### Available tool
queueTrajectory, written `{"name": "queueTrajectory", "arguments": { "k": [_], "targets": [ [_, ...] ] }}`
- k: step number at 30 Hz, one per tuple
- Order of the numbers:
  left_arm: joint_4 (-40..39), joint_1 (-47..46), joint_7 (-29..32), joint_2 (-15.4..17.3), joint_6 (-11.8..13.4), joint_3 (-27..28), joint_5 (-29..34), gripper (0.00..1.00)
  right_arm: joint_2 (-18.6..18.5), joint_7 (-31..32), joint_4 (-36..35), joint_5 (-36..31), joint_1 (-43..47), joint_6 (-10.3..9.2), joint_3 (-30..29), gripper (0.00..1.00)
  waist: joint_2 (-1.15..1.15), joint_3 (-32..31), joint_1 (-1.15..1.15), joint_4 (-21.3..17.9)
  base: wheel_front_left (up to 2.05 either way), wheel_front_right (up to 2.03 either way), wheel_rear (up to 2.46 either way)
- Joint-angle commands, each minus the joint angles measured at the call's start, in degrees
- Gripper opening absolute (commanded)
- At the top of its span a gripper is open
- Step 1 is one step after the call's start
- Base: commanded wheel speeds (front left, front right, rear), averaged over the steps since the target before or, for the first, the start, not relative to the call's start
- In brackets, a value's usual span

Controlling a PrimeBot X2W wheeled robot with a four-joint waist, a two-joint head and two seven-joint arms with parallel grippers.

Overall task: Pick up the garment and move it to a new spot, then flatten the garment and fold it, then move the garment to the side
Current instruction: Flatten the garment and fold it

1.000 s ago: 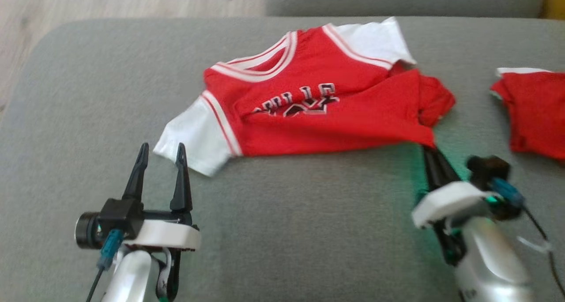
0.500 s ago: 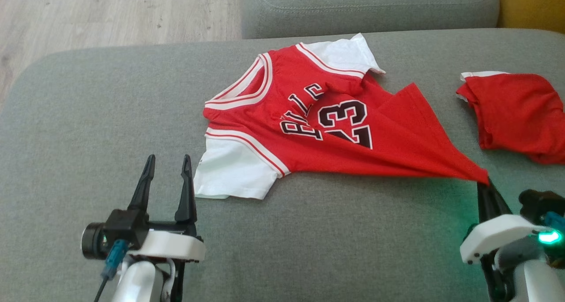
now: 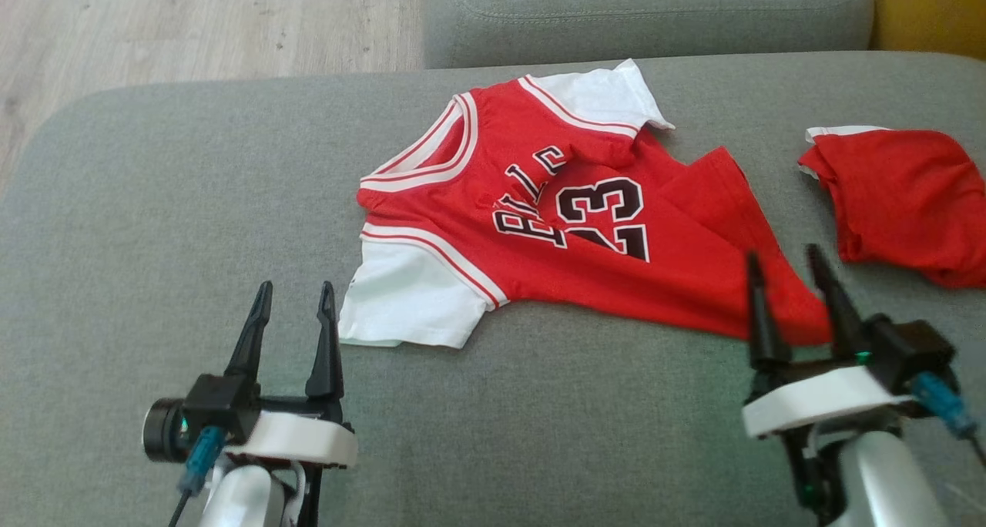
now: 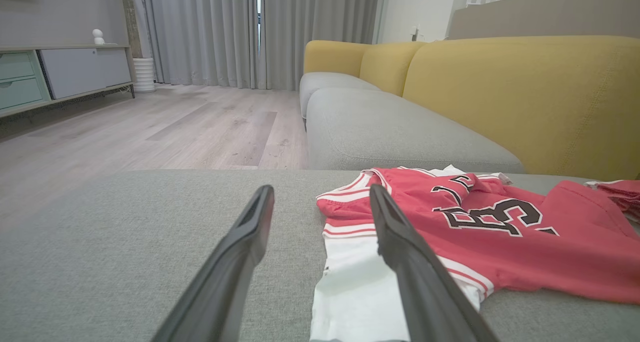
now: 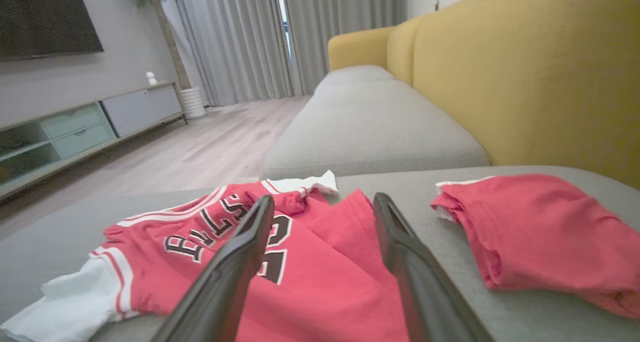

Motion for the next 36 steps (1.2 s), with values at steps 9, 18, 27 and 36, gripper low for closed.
{"name": "queueTrajectory", "arguments": {
  "k": [9, 18, 27, 36],
  "targets": [
    [-1.82, -2.11, -0.46, -0.01, -0.55, 1.73, 0.23, 1.0, -0.37, -3.17, -0.7, -0.53, -2.06, -0.05, 3.67, 1.0, 0.0, 1.21, 0.0, 0.98, 0.0, 0.0, 0.0],
    [7.26, -5.05, 0.14, -0.05, -1.42, -0.39, -0.49, 1.0, -0.37, -3.31, -0.52, -1.45, -3.34, -0.05, 2.9, 1.0, 0.0, 3.57, 0.0, 1.02, 0.0, 0.0, 0.0],
    [17.51, -11.35, 2.99, -0.06, -1.13, -1.92, -2.75, 1.0, -0.37, -3.7, -0.42, -1.33, -4.39, -0.05, 3.33, 1.0, 0.0, 6.34, 0.0, -0.89, 0.0, 0.0, 0.0],
    [26.17, -14.54, 9.89, 0.09, -1.02, -2.98, -3.47, 0.0, -0.37, -4.2, 0.9, -1.65, -5.13, -0.05, 2.45, 1.0, 0.0, 7.48, 0.0, -2.81, 0.0, 0.0, 0.0]
  ]
}}
